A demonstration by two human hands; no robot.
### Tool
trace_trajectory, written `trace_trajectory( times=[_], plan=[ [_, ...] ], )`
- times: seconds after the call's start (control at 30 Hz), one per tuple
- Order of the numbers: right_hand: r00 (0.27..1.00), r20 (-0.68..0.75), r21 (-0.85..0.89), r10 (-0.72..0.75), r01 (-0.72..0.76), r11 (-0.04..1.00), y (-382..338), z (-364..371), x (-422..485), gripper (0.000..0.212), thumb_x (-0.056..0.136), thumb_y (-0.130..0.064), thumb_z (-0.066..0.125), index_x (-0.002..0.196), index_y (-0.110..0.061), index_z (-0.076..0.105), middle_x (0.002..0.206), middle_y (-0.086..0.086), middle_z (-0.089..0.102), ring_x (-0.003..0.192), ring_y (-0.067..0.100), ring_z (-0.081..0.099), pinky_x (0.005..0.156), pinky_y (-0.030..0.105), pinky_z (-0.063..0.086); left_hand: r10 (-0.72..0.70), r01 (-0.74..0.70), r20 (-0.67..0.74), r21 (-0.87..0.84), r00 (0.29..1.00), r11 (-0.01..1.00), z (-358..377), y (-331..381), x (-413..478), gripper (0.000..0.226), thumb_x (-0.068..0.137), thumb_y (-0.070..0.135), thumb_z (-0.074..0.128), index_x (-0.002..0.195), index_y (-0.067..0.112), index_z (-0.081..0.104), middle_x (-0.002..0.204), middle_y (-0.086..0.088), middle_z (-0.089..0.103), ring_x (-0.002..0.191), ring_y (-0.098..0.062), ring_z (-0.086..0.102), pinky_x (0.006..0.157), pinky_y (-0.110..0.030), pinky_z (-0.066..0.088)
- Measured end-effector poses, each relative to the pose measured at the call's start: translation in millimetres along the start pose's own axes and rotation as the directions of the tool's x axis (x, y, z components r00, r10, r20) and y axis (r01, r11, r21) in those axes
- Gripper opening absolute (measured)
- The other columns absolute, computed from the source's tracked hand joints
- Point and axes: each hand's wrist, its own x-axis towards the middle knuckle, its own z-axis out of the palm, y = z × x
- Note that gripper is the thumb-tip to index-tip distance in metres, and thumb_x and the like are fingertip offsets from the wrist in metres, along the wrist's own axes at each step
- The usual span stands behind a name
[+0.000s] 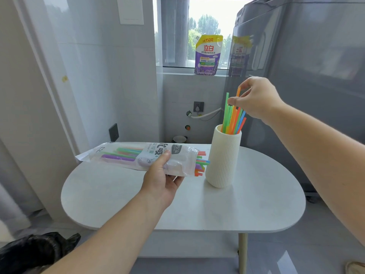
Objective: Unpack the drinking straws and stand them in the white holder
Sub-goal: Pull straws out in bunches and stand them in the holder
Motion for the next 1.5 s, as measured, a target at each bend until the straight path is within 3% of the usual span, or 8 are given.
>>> trace_trajectory(
  times=[0.13,0.27,0.37,0.57,0.73,1.1,1.27,1.5],
  plan=[
    [0.978,-0.195,0.012,-0.068,0.072,0.997,-1.1,-6.5,-17.2,0.038,0.089,-0.029,0.075,0.120,-0.013,0.062,0.098,0.003,0.063,0.084,0.016,0.062,0.064,0.020,0.045,-0.008,0.008,0.012,-0.005,1.000,1.000,1.8,0.9,-2.2,0.049,0.090,0.019,0.073,0.137,0.023,0.058,0.108,-0.007,0.080,0.092,-0.024,0.079,0.061,-0.036,0.062],
    [0.944,-0.320,0.097,-0.080,0.116,0.989,-6.0,-8.7,-59.4,0.015,0.095,-0.031,0.061,0.088,-0.018,0.065,0.073,-0.006,0.062,0.065,0.005,0.055,0.058,0.023,0.043,-0.018,0.018,0.012,-0.008,1.000,1.000,3.6,0.5,-4.7,0.048,0.091,0.019,0.073,0.136,0.022,0.059,0.106,-0.007,0.081,0.091,-0.023,0.079,0.060,-0.035,0.062],
    [0.988,-0.156,0.181,-0.011,0.040,0.983,2.7,12.8,-101.3,0.033,0.096,-0.036,0.056,0.069,-0.017,0.061,0.065,-0.003,0.063,0.060,0.015,0.058,0.057,0.028,0.045,-0.016,0.015,0.037,0.006,0.999,1.000,7.2,-0.5,-7.3,0.045,0.091,0.019,0.072,0.134,0.022,0.060,0.104,-0.005,0.081,0.091,-0.022,0.079,0.061,-0.034,0.062],
    [0.892,0.339,0.500,0.298,-0.439,0.747,33.7,57.8,-148.4,0.025,0.102,-0.038,0.052,0.097,-0.019,0.067,0.084,0.007,0.066,0.059,0.018,0.058,0.053,0.032,0.050,0.014,-0.026,0.105,0.116,0.994,0.993,14.5,-9.3,-13.7,0.032,0.093,0.018,0.069,0.124,0.022,0.066,0.105,-0.001,0.081,0.091,-0.017,0.078,0.061,-0.031,0.061],
    [0.895,0.351,0.600,0.274,-0.440,0.668,44.5,64.3,-150.2,0.015,0.093,-0.031,0.069,0.098,-0.017,0.073,0.084,0.007,0.071,0.059,0.014,0.062,0.056,0.026,0.053,0.011,-0.031,0.132,0.149,0.991,0.988,19.1,-15.1,-18.0,0.038,0.093,0.019,0.069,0.131,0.021,0.063,0.115,-0.004,0.079,0.102,-0.021,0.076,0.066,-0.033,0.061],
    [0.878,0.353,0.682,0.324,-0.478,0.554,49.4,62.7,-149.3,0.008,0.093,-0.004,0.062,0.089,-0.006,0.069,0.078,0.011,0.066,0.058,0.016,0.063,0.058,0.029,0.056,0.044,-0.058,0.111,0.127,0.993,0.990,16.3,-9.6,-16.7,0.035,0.094,0.017,0.068,0.128,0.023,0.063,0.107,-0.002,0.080,0.093,-0.019,0.077,0.061,-0.032,0.061],
    [0.867,0.417,0.661,0.274,-0.496,0.563,46.9,64.4,-154.5,0.021,0.093,-0.027,0.070,0.104,-0.009,0.067,0.092,0.013,0.071,0.064,0.019,0.066,0.062,0.030,0.057,0.055,-0.072,0.122,0.137,0.991,0.988,14.7,-10.9,-15.5,0.031,0.094,0.017,0.069,0.124,0.025,0.065,0.106,-0.002,0.080,0.092,-0.018,0.078,0.062,-0.032,0.061],
    [0.910,0.348,0.695,0.225,-0.412,0.590,44.7,64.5,-157.6,0.015,0.086,-0.021,0.079,0.090,-0.008,0.074,0.076,0.007,0.077,0.060,0.014,0.067,0.060,0.026,0.057,0.101,-0.119,0.120,0.159,0.988,0.980,14.0,-11.6,-13.1,0.032,0.091,0.016,0.071,0.122,0.023,0.067,0.100,0.001,0.081,0.087,-0.016,0.078,0.061,-0.031,0.060]
  ],
)
